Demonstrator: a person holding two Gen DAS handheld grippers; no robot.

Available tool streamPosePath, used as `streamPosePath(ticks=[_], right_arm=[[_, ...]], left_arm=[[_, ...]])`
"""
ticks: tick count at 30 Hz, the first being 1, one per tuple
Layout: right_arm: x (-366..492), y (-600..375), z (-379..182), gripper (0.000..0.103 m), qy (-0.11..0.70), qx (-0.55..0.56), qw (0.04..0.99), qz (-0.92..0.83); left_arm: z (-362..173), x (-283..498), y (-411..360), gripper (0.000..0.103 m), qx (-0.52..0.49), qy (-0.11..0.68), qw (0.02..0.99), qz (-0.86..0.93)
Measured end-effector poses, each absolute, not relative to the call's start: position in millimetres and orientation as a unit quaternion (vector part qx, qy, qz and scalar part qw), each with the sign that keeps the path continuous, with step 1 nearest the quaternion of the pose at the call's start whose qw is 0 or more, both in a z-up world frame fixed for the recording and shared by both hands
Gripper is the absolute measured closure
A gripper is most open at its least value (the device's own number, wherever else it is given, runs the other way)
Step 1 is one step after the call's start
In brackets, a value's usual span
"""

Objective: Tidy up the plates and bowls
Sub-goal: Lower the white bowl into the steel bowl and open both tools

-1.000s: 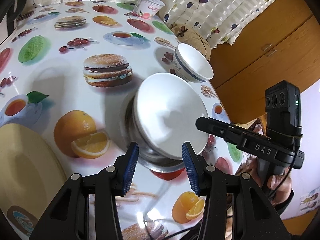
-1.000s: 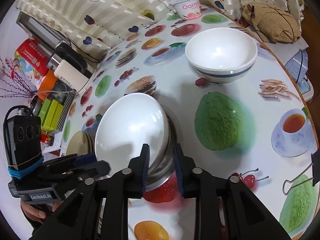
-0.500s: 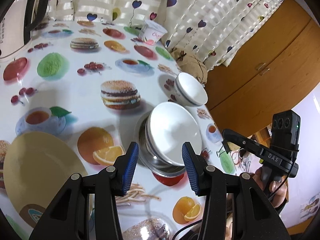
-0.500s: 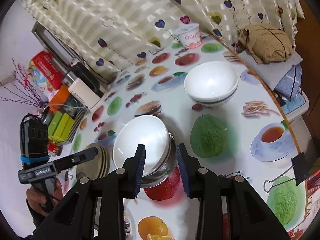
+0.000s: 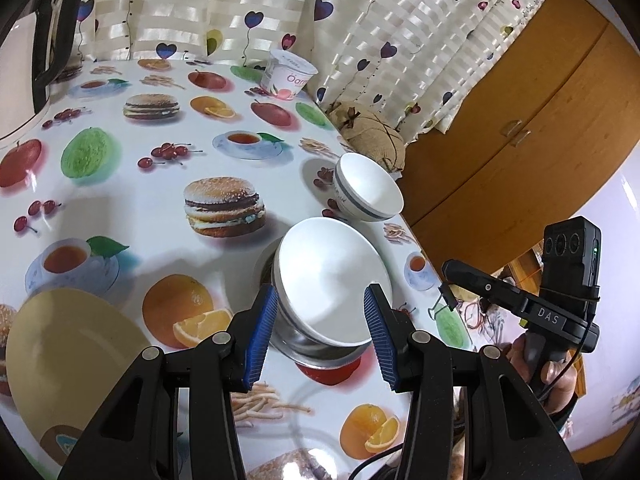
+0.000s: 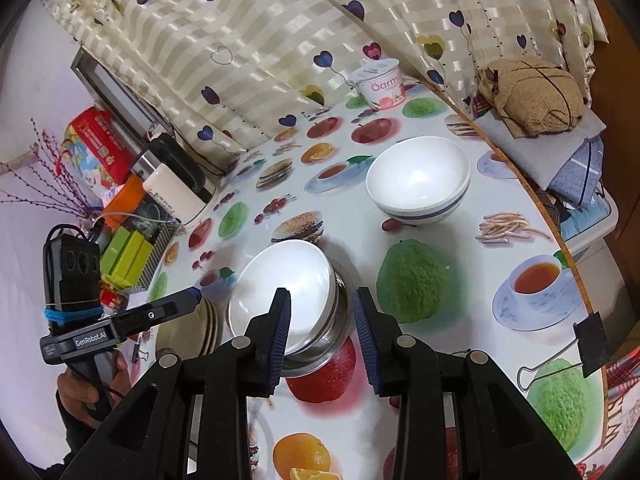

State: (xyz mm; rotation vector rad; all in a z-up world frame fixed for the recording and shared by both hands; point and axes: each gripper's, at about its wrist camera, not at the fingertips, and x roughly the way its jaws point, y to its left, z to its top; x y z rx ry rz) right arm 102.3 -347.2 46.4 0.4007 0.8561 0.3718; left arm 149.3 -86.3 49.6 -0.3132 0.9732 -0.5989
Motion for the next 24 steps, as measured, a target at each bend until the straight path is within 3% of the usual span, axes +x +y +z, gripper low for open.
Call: streamPosePath(ticks=[24], right_arm=[[128.4, -382.7, 51.0, 0.071, 0.402, 0.206, 0.879, 0.151]], left_arm=[[68.1, 188.2, -133.8, 0.057, -0.113, 0.472, 0.827, -0.285]])
